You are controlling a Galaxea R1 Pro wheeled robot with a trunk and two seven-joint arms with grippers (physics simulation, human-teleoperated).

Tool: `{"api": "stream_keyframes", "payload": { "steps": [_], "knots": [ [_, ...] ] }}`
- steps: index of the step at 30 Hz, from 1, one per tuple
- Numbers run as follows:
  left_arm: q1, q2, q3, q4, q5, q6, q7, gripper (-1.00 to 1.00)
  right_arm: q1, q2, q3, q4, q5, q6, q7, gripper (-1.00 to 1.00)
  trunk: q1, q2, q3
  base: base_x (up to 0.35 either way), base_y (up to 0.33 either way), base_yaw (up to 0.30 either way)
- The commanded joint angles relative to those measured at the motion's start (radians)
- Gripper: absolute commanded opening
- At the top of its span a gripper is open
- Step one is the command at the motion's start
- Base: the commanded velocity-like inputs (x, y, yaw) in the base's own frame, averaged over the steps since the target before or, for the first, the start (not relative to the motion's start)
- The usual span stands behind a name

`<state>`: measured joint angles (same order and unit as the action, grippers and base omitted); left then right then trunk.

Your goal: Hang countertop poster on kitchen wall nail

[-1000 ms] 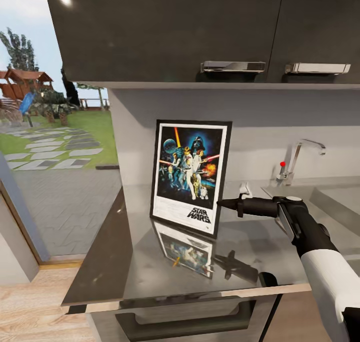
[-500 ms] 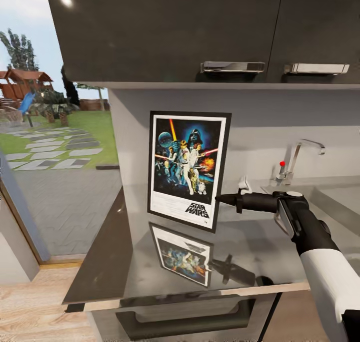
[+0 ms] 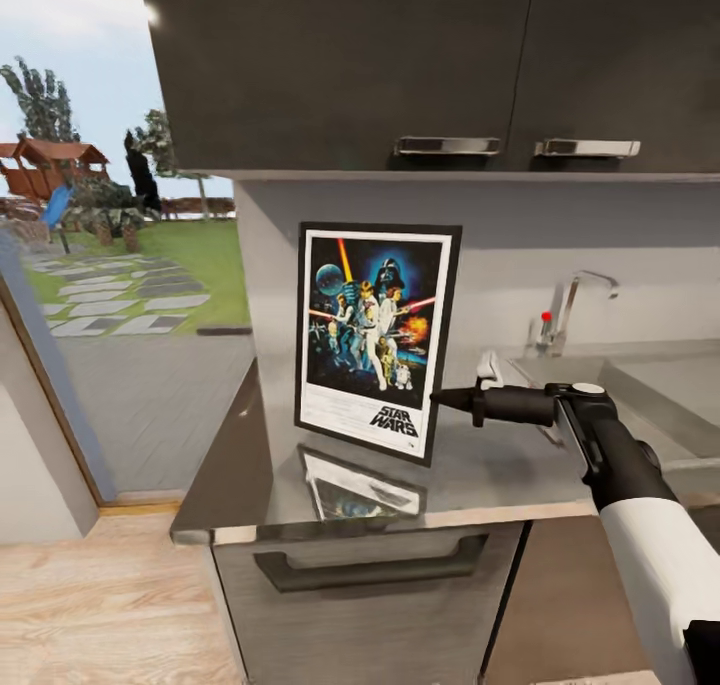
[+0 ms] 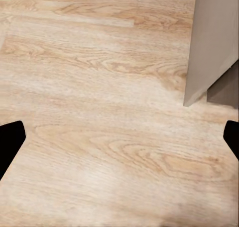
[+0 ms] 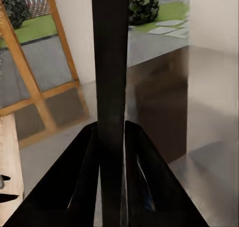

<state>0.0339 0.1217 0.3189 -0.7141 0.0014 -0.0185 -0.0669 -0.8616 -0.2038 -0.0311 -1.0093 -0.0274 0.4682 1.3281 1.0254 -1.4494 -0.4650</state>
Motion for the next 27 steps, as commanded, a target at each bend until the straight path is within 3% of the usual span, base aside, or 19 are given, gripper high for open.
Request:
{"api": "stream_keyframes", "payload": {
  "steps": [1, 13, 27],
  "knots": [
    [0.0, 0.0, 0.003, -0.001, 0.0, -0.001, -0.007, 1.0, -0.001, 0.0, 0.002, 0.0, -0.004, 0.013, 0.004, -1.0, 0.0, -0.001, -0.001, -0.189, 0.0, 0.111],
    [0.0, 0.0, 0.003, -0.001, 0.0, -0.001, -0.007, 1.0, -0.001, 0.0, 0.046, 0.0, 0.0, 0.013, 0.001, -1.0, 0.0, -0.001, -0.001, -0.045, 0.018, 0.245],
    [0.0, 0.0, 0.003, -0.001, 0.0, 0.0, -0.007, 1.0, -0.001, 0.0, 0.051, 0.0, 0.0, 0.013, 0.0, -1.0, 0.0, -0.001, -0.001, -0.001, 0.254, 0.286]
  ]
}}
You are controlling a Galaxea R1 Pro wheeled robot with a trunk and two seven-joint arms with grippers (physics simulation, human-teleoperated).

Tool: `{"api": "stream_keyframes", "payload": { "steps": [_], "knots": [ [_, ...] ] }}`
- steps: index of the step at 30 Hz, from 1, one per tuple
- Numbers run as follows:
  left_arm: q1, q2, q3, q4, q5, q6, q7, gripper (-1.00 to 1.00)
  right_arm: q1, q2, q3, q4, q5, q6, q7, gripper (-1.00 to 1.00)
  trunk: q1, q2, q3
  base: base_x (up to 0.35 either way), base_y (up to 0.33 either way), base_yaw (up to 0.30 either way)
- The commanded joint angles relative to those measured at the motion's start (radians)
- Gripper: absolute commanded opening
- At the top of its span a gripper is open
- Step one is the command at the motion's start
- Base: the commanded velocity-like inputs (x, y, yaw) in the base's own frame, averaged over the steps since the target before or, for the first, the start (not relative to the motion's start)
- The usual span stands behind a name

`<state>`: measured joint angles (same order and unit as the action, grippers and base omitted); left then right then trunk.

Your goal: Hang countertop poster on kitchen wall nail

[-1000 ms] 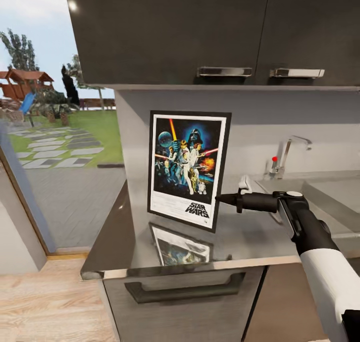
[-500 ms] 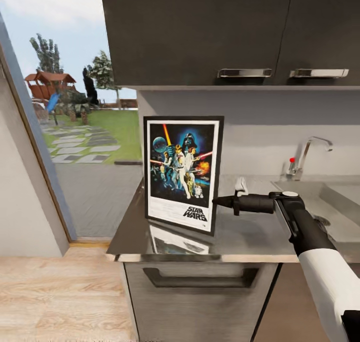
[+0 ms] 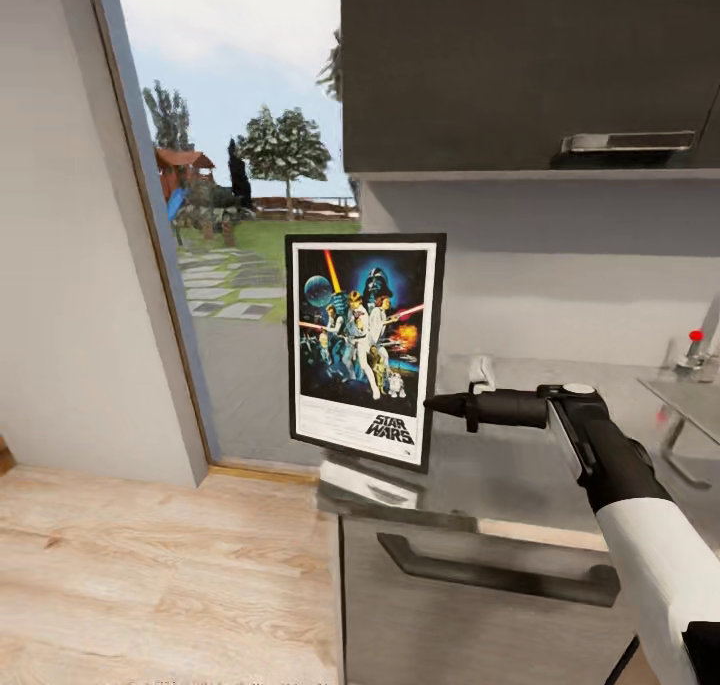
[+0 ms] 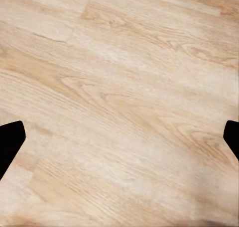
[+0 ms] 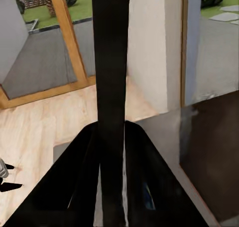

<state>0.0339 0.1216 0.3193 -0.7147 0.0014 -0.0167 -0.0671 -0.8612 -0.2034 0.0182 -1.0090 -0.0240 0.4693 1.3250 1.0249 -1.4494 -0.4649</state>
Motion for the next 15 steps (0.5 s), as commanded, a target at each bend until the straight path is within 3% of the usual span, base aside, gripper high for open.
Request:
{"api": "stream_keyframes", "payload": {
  "steps": [1, 15],
  "knots": [
    [0.0, 0.0, 0.003, 0.0, 0.0, -0.002, -0.007, 1.0, -0.001, -0.001, 0.002, 0.0, -0.004, 0.012, 0.003, -1.0, 0.0, -0.001, -0.001, 0.0, 0.291, 0.287],
    [0.0, 0.0, 0.003, 0.0, 0.0, -0.002, -0.007, 1.0, -0.001, -0.001, 0.002, 0.0, -0.004, 0.012, 0.003, -1.0, 0.0, -0.001, -0.001, 0.0, 0.292, 0.287]
  ]
}}
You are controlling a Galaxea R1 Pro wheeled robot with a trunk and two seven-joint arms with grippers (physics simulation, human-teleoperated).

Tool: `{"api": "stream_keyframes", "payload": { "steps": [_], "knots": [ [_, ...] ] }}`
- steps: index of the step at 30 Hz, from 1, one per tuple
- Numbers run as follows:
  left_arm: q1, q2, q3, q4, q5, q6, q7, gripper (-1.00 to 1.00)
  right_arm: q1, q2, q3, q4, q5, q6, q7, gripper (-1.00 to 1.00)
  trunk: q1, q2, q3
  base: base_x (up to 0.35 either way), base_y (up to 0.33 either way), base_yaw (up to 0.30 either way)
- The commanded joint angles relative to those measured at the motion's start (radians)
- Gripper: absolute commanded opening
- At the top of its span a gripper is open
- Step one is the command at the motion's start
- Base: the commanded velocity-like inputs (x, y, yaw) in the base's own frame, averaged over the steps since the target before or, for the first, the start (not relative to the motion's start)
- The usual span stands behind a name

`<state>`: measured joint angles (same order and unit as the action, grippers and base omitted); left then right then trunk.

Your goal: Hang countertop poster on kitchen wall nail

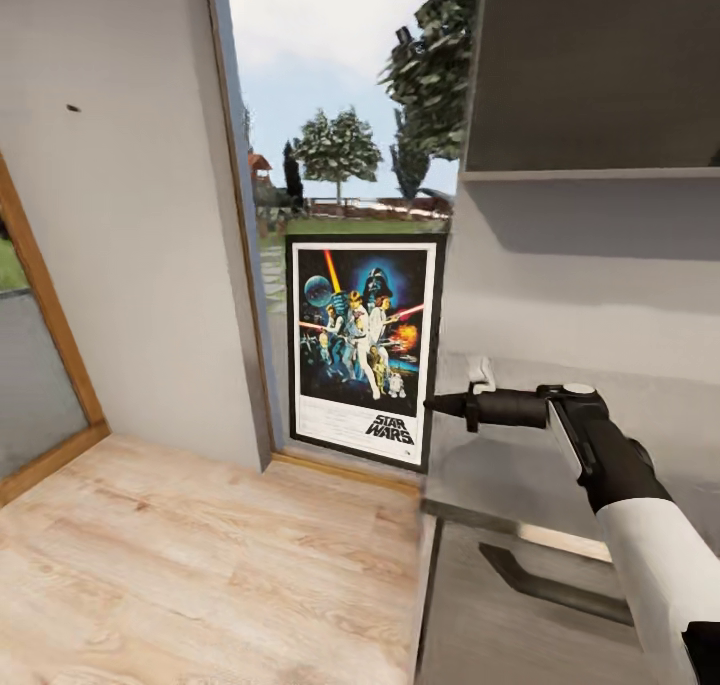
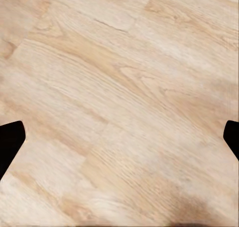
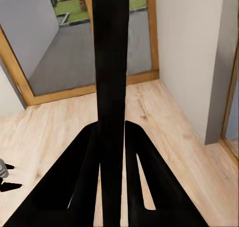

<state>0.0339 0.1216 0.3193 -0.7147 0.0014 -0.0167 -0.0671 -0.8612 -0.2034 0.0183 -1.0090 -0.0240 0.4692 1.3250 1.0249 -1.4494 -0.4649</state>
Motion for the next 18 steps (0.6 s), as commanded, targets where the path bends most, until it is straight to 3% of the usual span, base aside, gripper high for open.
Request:
{"api": "stream_keyframes", "payload": {
  "steps": [1, 18],
  "knots": [
    [0.0, 0.0, 0.003, 0.0, 0.0, -0.002, -0.007, 1.0, -0.001, -0.001, 0.002, 0.0, -0.004, 0.012, 0.003, -1.0, 0.0, -0.001, -0.001, 0.0, 0.292, 0.287],
    [0.0, 0.0, 0.003, 0.0, 0.0, -0.002, -0.007, 1.0, -0.001, 0.001, 0.002, 0.004, -0.004, 0.013, 0.002, -1.0, 0.0, -0.001, -0.001, 0.0, 0.292, 0.287]
  ]
}}
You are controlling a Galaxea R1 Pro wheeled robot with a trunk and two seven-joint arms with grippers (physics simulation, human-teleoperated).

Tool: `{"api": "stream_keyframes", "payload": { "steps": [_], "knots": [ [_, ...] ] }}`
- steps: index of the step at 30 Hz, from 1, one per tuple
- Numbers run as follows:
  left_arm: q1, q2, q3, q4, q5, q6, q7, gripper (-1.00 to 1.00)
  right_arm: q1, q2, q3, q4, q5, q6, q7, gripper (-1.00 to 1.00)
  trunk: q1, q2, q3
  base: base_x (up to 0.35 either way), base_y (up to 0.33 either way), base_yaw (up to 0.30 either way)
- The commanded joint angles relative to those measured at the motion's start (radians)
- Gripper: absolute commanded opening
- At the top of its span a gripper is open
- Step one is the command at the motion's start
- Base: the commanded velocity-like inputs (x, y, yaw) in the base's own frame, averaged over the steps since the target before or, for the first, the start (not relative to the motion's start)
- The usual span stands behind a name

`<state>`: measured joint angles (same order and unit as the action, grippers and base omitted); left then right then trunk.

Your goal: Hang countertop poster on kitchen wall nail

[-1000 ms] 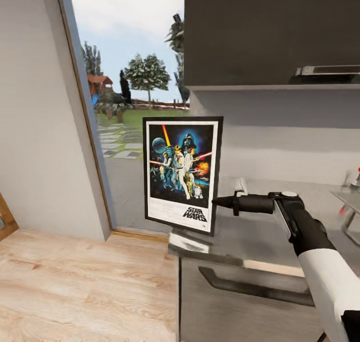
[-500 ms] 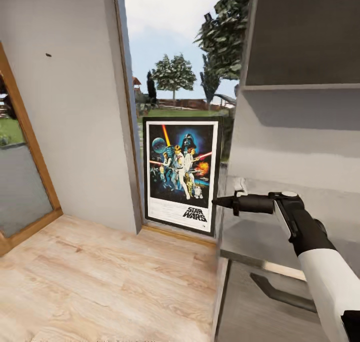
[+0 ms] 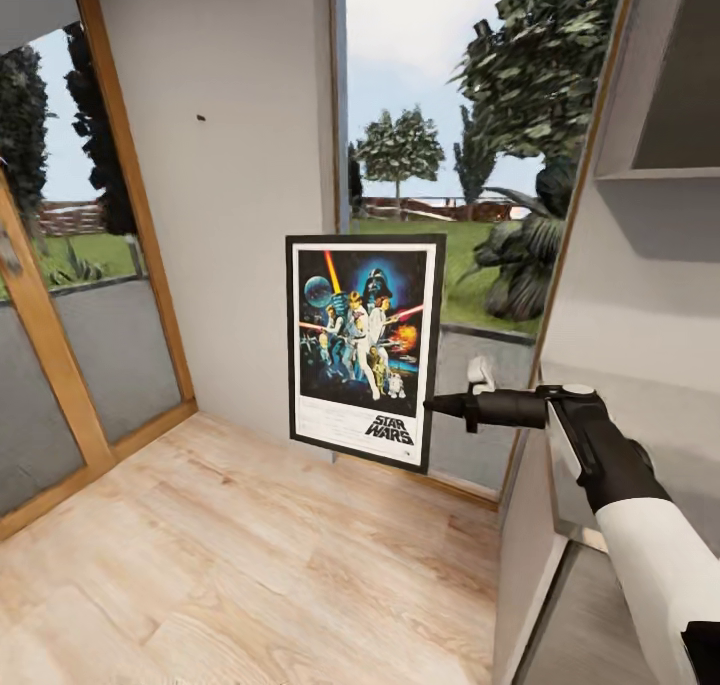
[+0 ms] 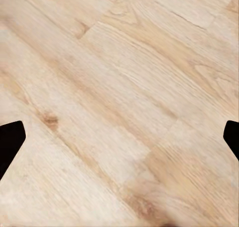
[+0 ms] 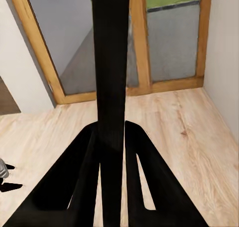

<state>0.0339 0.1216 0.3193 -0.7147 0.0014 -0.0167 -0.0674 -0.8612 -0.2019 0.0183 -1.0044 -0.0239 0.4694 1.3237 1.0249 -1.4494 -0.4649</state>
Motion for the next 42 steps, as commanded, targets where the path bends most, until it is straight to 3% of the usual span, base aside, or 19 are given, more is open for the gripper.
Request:
{"api": "stream_keyframes", "payload": {
  "steps": [1, 12, 15, 16, 22, 23, 25, 42],
  "knots": [
    [0.0, 0.0, 0.003, 0.0, 0.0, -0.002, -0.007, 1.0, -0.001, -0.001, 0.002, 0.001, -0.004, 0.012, 0.003, -1.0, 0.0, -0.001, -0.001, 0.0, 0.292, 0.284],
    [0.0, 0.0, 0.003, 0.0, 0.0, -0.002, -0.007, 1.0, 0.004, 0.014, 0.002, 0.01, -0.005, 0.01, 0.003, -1.0, 0.0, -0.001, -0.001, 0.0, 0.256, 0.171],
    [0.0, -0.001, 0.001, -0.001, 0.0, -0.002, -0.008, 1.0, 0.051, 0.013, 0.0, 0.019, -0.006, 0.006, 0.007, -1.0, 0.0, -0.001, -0.001, 0.0, 0.013, 0.003],
    [0.0, -0.003, -0.01, -0.003, 0.001, -0.001, -0.007, 1.0, 0.112, 0.013, 0.001, 0.013, -0.008, 0.003, 0.008, -1.0, 0.0, -0.001, -0.001, 0.0, 0.002, 0.0],
    [0.0, -0.005, -0.013, -0.003, 0.001, -0.001, -0.006, 1.0, 0.162, 0.013, 0.001, 0.015, -0.01, 0.001, 0.009, -1.0, -0.023, 0.041, 0.017, 0.0, 0.0, 0.0],
    [0.0, -0.005, -0.013, -0.003, 0.001, -0.004, -0.006, 1.0, 0.196, 0.012, 0.0, 0.012, -0.01, -0.036, 0.01, -1.0, -0.027, 0.048, 0.018, 0.0, 0.0, 0.0],
    [0.0, -0.005, -0.013, -0.002, 0.001, -0.004, -0.006, 1.0, 0.209, 0.012, 0.0, 0.011, -0.01, -0.067, 0.011, -1.0, -0.034, 0.062, 0.022, 0.0, 0.0, 0.0],
    [0.0, -0.005, -0.012, -0.002, 0.0, -0.005, -0.004, 1.0, 0.224, 0.009, -0.001, 0.014, -0.01, -0.09, 0.028, -1.0, -0.1, 0.181, 0.05, 0.0, 0.0, 0.0]
  ]
}}
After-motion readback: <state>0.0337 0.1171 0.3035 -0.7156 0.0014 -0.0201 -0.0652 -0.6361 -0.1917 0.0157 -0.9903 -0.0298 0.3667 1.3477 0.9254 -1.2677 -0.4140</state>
